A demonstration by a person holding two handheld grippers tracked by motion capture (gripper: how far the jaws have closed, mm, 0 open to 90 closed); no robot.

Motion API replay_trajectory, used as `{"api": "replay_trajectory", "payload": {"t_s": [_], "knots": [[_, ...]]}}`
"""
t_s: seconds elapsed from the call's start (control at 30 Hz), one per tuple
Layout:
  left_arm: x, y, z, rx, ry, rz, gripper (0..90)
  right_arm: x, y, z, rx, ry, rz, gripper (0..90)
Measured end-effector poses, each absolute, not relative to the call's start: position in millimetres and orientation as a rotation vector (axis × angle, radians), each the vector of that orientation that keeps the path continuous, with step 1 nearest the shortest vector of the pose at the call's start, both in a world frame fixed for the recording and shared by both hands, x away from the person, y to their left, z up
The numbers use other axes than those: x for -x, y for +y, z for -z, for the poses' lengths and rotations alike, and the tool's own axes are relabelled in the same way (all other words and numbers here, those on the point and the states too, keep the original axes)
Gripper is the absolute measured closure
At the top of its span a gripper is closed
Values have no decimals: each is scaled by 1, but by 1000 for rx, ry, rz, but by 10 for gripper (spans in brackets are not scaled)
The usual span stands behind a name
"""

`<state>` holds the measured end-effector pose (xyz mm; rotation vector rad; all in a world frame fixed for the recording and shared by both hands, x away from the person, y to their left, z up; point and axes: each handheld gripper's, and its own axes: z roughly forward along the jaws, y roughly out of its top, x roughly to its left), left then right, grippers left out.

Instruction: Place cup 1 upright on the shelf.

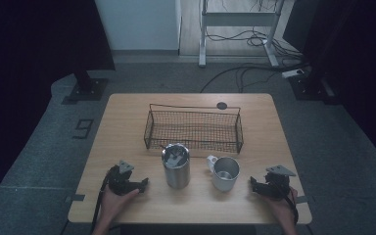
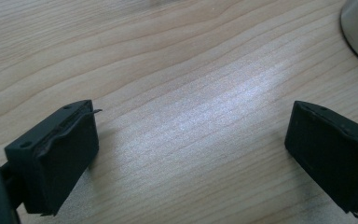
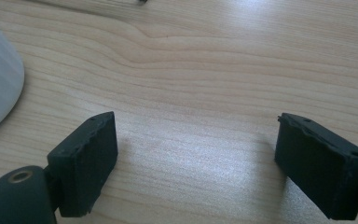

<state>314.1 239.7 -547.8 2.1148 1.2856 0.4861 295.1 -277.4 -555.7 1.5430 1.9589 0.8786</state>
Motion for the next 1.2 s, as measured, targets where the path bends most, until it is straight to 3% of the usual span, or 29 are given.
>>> {"api": "replay_trajectory", "payload": {"t_s": [0.13,0.2,0.5,1.2], "knots": [[-312,240,547,-2087,1303,-499,65,-295,-278,556,-1545,1961,-880,127],[-311,239,547,-2076,1303,-509,134,-295,-278,556,-1544,1961,-880,127],[-303,239,523,-2028,1263,-527,170,-295,-278,556,-1546,1958,-881,130],[-285,228,491,-1924,1111,-459,166,-294,-279,556,-1557,1946,-876,135]]}}
